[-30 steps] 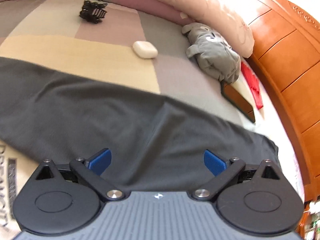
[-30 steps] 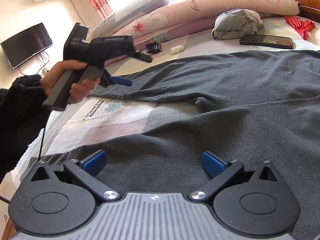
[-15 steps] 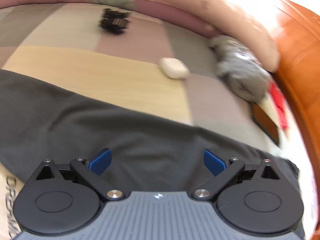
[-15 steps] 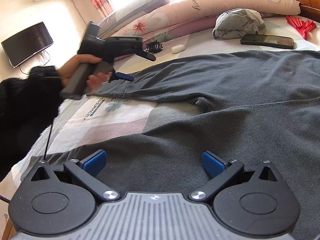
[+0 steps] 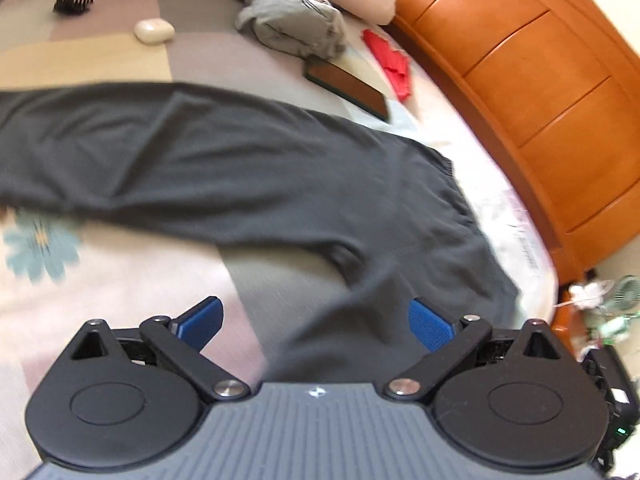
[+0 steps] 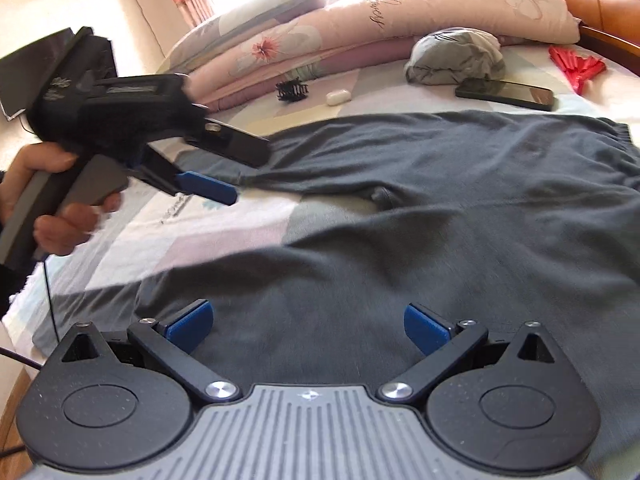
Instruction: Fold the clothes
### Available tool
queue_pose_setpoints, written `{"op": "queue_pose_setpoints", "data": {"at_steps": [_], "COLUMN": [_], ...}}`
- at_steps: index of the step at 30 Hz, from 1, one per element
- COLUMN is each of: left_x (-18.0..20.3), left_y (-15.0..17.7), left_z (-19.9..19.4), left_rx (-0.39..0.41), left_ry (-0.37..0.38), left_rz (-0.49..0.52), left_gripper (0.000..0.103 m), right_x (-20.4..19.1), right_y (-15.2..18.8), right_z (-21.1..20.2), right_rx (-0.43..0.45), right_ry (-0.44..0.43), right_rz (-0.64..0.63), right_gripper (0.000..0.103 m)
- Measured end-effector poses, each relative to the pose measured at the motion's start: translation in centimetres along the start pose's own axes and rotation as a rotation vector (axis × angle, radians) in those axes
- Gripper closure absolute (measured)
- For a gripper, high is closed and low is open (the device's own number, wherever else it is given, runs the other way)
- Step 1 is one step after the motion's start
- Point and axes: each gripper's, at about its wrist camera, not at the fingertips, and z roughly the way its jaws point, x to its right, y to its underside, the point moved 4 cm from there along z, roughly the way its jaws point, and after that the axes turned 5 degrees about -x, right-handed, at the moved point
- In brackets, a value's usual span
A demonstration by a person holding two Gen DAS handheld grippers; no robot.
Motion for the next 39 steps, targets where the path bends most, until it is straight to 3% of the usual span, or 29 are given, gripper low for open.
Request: {"op": "queue_pose_setpoints", "data": {"at_steps": [8,12,16,22,35,39], "left_x": [-2.3,-4.0,-5.0,-4.9,-4.5,-3.7], "left_y": [4.4,4.9,4.8,6.1,7.5,7.7], "left_z": [-2.3,-3.0,-2.7,-1.8,-0.3,-0.2], "left_rx": [0.064,0.113,0.123,0.079,0.081,0.088], "left_ry": [-0.07,-0.286,-0.5,-0.438,-0.421,-0.442], "left_rz": [-0.05,0.008,0.157,0.25,0.368,0.452], "left_gripper": [0.004,0.004,0.005,0.005,0.004,0.004], "right_x": [-1.0,-1.7,-2.1,-1.9,-2.9,-3.1], "right_y": [0.6,0.5,0.5,0.5,0.3,0.2], "right_z": [-2.3,-2.5,-2.5,-1.8,0.4,0.7], "right_rx": [0.009,0.003,-0.002,-0.027,-0.082,-0.088], "right_ry": [-0.006,0.022,0.037,0.061,0.084,0.09], "right_rz": [0.029,0.017,0.017,0.039,-0.005,-0.01], "right_gripper": [0.0,0.0,0.0,0.0,0.0,0.0]}}
